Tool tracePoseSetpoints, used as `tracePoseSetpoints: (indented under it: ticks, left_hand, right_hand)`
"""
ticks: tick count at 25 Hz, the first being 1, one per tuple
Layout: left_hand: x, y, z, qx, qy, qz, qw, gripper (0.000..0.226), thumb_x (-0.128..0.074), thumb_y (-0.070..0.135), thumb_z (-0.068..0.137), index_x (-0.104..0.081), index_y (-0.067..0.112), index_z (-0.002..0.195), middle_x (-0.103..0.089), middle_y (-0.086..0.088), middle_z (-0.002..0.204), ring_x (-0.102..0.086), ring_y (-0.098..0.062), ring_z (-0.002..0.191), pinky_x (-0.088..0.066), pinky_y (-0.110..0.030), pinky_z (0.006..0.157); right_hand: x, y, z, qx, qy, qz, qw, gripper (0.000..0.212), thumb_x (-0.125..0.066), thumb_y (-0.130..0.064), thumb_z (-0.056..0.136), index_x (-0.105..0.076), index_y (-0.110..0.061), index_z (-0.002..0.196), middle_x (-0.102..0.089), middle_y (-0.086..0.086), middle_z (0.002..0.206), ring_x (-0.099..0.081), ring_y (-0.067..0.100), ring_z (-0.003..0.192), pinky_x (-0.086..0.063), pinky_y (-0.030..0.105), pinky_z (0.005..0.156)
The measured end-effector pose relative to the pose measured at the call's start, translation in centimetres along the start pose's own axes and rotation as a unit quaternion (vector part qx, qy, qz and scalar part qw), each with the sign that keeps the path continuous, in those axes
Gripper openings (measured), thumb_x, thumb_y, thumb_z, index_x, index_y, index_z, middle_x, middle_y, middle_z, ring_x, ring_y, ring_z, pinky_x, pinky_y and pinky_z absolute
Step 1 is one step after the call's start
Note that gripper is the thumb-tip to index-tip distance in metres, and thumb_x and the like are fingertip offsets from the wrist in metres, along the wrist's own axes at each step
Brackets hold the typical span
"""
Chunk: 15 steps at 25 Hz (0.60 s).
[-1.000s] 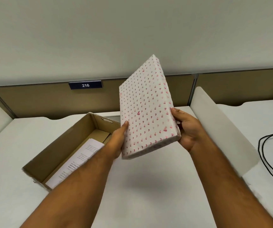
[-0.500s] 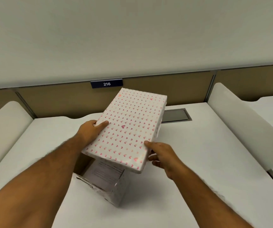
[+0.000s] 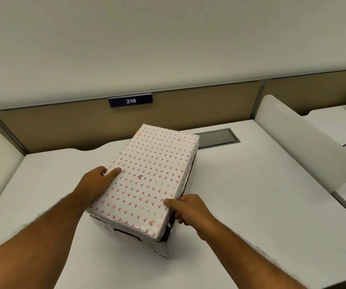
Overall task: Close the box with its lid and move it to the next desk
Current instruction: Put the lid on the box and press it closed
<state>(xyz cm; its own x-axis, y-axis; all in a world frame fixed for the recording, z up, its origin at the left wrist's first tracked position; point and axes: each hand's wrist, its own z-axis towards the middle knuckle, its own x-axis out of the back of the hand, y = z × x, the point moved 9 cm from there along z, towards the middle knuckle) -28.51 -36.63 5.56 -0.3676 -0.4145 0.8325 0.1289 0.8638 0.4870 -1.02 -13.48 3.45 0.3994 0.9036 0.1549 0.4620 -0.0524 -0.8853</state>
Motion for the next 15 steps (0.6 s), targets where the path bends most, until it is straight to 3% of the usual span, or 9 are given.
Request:
tracePoseSetpoints:
  ticks: [5,9,15]
  left_hand:
    - [-0.8,0.5,0.6,-0.031,-0.016,0.031,0.999,0.084,-0.044,0.088,0.084,-0.063,0.019,0.129,-0.072,-0.005,0.129,-0.065,-0.022,0.098,-0.051,-0.039,0.089]
    - [-0.6,1.1,0.6,-0.039,-0.034,0.032,0.998,0.079,-0.041,0.094,0.071,-0.065,0.023,0.096,-0.074,0.002,0.097,-0.068,-0.019,0.085,-0.049,-0.032,0.076]
    - [-1.0,1.5,1.4,-0.031,-0.053,0.098,0.993,0.069,-0.055,0.092,0.073,-0.067,0.025,0.090,-0.072,0.006,0.087,-0.069,-0.017,0.079,-0.047,-0.025,0.065]
  right_hand:
    - [-0.4,0.7,-0.2,-0.014,0.017,-0.008,1.000,0.033,-0.085,-0.049,0.081,-0.078,-0.017,0.083,-0.073,-0.007,0.060,-0.064,0.005,0.048,-0.051,0.016,0.052]
    - [0.8,0.6,-0.2,-0.021,0.038,-0.015,0.999,0.033,-0.083,-0.051,0.083,-0.078,-0.018,0.085,-0.073,-0.008,0.060,-0.063,0.001,0.045,-0.047,0.016,0.048]
    - [2.4,1.5,0.2,-0.066,-0.002,-0.086,0.994,0.038,-0.081,-0.052,0.086,-0.075,-0.016,0.097,-0.076,-0.005,0.075,-0.062,0.007,0.049,-0.050,0.018,0.052]
